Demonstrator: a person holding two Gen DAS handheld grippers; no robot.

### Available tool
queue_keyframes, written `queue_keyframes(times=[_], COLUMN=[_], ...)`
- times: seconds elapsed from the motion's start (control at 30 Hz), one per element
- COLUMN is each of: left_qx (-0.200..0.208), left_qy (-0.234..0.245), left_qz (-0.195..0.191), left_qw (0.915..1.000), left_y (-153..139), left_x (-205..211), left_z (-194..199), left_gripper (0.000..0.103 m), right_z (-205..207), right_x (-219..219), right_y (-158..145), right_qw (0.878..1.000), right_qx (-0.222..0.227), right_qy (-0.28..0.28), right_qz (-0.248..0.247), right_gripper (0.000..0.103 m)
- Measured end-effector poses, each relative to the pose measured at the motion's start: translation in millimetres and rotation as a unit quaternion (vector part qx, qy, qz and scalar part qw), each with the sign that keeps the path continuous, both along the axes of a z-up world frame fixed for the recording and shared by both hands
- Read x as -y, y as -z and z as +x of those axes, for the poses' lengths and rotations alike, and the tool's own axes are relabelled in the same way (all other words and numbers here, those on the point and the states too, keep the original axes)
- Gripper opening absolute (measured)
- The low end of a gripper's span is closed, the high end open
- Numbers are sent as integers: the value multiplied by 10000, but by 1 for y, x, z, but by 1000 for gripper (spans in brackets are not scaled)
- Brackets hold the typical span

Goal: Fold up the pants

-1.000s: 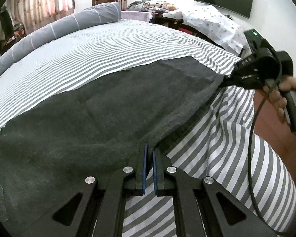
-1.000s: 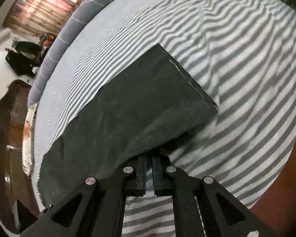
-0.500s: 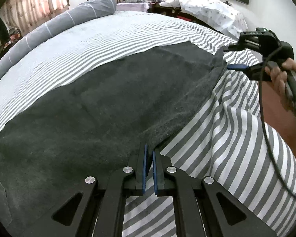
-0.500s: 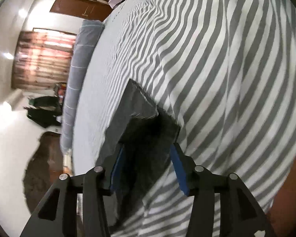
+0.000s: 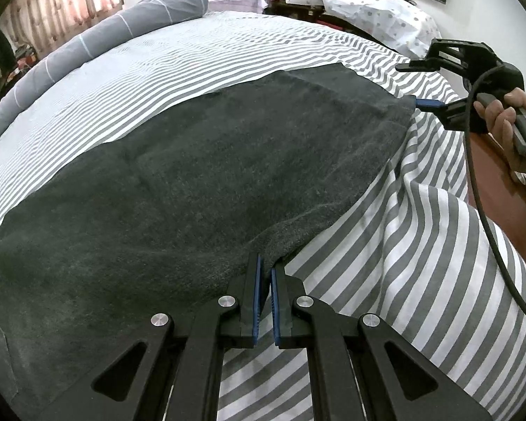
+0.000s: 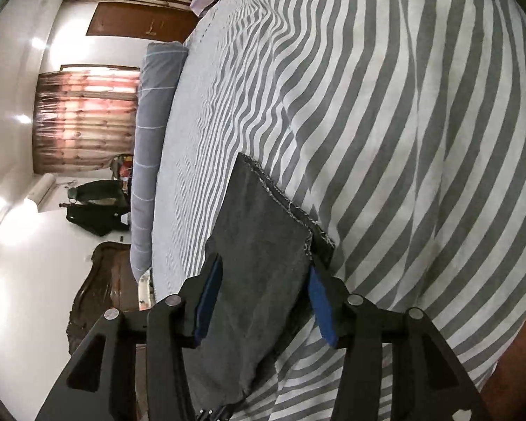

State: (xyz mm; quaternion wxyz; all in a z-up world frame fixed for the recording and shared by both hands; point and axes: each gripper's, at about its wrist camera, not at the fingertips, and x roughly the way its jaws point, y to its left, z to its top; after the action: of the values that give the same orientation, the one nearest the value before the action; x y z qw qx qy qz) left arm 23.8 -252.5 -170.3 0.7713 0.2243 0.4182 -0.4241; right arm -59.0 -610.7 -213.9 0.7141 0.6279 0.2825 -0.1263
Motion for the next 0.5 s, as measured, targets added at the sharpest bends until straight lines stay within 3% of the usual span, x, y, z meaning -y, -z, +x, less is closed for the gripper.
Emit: queue_keyframes(times=[0.03,0.1,0.13,0.23,0.4,0.5], left_qx=[2,-10,-16,-37,-18,-56], left_qy=[3,-5,-12,-31,55,99], left_qz=[13,19,19,17,-39,48], left_qw=[10000,10000,10000,10000,10000,9999], left_y=[0,0,0,0,-3,2], left_x=[0,1,1,3,10,11], left_z=[0,1,1,2,-2,-2], left_gripper=[5,5,5,5,5,6], right_z=[1,14,17,28,41,47], right_x=[-1,-5,-6,-10,-23,-29], right_y=[1,-1,-2,-15,-47,-43], right_qw=[10000,9995,9987,9931,9736,9614], right_qx=[-46,-178,-298,-637,-1023,-1444], right_qy=[-43,-191,-255,-435,-637,-774], right_qz=[-52,-195,-335,-882,-1940,-2213], right_gripper=[47,29,8,5,4,4])
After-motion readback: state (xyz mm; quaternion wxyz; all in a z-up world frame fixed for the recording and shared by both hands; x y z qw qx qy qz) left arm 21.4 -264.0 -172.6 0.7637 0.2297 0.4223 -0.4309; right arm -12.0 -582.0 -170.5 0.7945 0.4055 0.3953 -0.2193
